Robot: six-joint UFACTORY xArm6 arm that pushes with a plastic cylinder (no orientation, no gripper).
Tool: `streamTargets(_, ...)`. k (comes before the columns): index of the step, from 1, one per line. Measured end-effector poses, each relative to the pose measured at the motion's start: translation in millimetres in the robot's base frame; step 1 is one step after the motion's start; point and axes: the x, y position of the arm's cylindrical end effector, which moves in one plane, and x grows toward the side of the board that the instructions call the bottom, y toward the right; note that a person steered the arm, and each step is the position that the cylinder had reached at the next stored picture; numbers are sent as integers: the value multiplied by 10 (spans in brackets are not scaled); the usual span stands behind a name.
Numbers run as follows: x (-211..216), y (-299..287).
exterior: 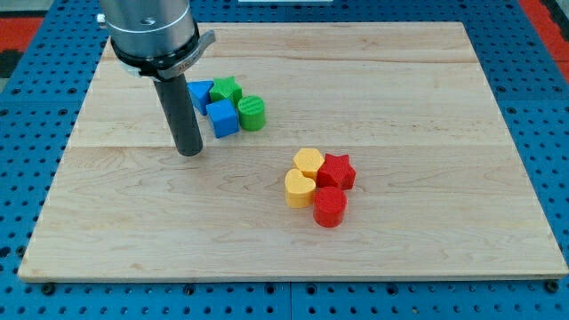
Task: Slide the blue cube along with the green star slightly to the top
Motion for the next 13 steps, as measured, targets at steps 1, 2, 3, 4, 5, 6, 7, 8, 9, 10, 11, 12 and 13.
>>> streamTargets(1,0,45)
streamTargets(2,0,56)
streamTargets(3,85,-77)
streamTargets(4,451,34)
streamTargets(5,3,532)
streamTargets(6,-229,485)
streamTargets(7,-405,27)
streamTargets(8,-710,227)
streamTargets(9,-733,238)
streamTargets(10,-692,233)
streamTargets(11,-439,-84)
streamTargets(12,-430,-399)
streamTargets(13,-545,-534)
